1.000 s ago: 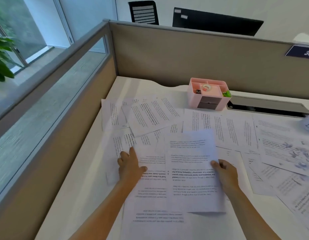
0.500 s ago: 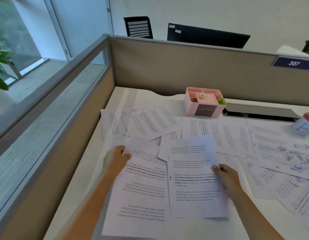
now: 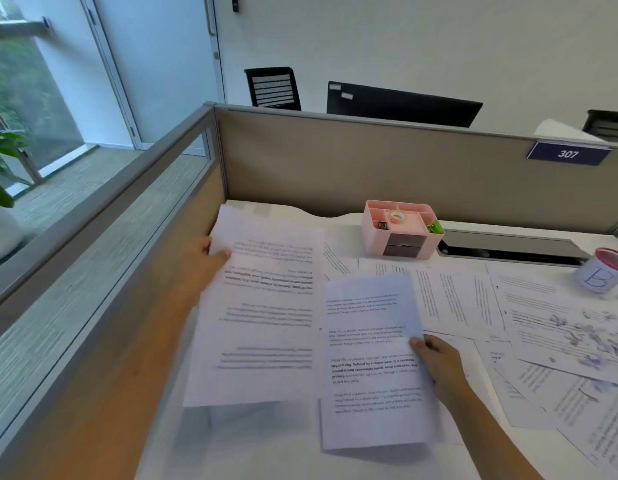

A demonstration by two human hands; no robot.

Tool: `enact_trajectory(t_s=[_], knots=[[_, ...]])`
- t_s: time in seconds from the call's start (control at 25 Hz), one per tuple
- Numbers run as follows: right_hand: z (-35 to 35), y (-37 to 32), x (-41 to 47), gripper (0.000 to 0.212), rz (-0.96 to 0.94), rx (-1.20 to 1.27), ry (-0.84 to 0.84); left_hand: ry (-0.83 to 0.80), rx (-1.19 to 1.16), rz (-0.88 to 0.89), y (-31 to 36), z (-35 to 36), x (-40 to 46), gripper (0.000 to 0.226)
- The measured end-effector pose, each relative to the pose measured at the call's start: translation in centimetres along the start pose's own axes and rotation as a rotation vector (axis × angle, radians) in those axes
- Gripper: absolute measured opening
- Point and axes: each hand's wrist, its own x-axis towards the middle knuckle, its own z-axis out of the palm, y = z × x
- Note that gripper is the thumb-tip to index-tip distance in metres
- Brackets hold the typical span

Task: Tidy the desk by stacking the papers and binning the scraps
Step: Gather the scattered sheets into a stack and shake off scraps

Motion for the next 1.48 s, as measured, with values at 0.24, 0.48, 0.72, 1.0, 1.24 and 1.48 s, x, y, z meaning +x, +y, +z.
enact_trajectory(t_s=[0.24,0.48,0.72,1.0,1.24,1.48], knots=[[1.9,-1.4,0.8,0.009,0.044,0.045,-0.084,0.014,-0.283,-0.366,-6.7,7.6,-1.0,0.021],[2.5,-0.9,2.0,0.009,0.058,-0.031,-0.112,0.02,0.616,-0.075,-7.0,10.5,-1.0,0.085],[3.2,-0.6,2.4,0.016,-0.039,-0.099,-0.194,-0.592,1.116,0.741,-3.9,17.7,0.9,0.063],[3.6,-0.1,2.4,0.028,-0.056,-0.213,-0.123,-0.808,1.371,0.826,-4.8,22.2,4.0,0.07],[3.6,-0.3,3.0,0.034,-0.042,-0.24,-0.16,-0.897,1.342,0.754,-4.0,23.1,4.9,0.056],[3.5,-0.2,2.8,0.035,-0.048,-0.215,-0.162,-0.902,1.192,0.615,-2.6,21.9,5.0,0.032]])
